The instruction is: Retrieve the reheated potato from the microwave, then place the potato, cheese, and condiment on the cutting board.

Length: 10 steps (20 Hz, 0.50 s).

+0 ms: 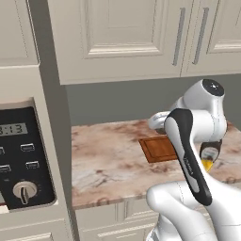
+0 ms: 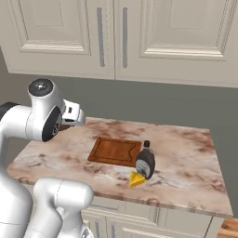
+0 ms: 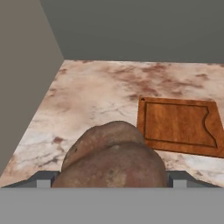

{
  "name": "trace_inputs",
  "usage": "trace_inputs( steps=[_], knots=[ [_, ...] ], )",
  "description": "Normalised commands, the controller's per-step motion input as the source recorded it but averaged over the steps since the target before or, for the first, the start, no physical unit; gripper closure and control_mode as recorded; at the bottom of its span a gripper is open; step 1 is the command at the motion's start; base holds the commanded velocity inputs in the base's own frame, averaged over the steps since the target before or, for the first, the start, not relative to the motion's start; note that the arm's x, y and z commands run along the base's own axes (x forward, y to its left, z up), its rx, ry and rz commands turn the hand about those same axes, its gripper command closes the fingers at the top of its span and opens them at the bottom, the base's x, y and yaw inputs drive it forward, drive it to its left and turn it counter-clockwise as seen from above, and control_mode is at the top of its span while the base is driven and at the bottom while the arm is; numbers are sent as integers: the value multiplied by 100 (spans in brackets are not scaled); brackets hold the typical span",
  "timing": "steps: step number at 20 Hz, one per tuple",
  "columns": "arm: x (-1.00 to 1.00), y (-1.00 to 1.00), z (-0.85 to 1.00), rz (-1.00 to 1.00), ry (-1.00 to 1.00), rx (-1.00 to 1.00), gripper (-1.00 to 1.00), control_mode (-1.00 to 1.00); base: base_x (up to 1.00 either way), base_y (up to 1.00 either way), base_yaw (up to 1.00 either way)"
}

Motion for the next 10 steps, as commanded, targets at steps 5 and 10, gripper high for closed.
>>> trace_inputs(
  steps=[5, 10],
  knots=[
    [0, 0, 0, 0, 0, 0, 100, 100, 1, 0, 0],
    [0, 0, 0, 0, 0, 0, 100, 100, 0, 0, 0]
  ],
)
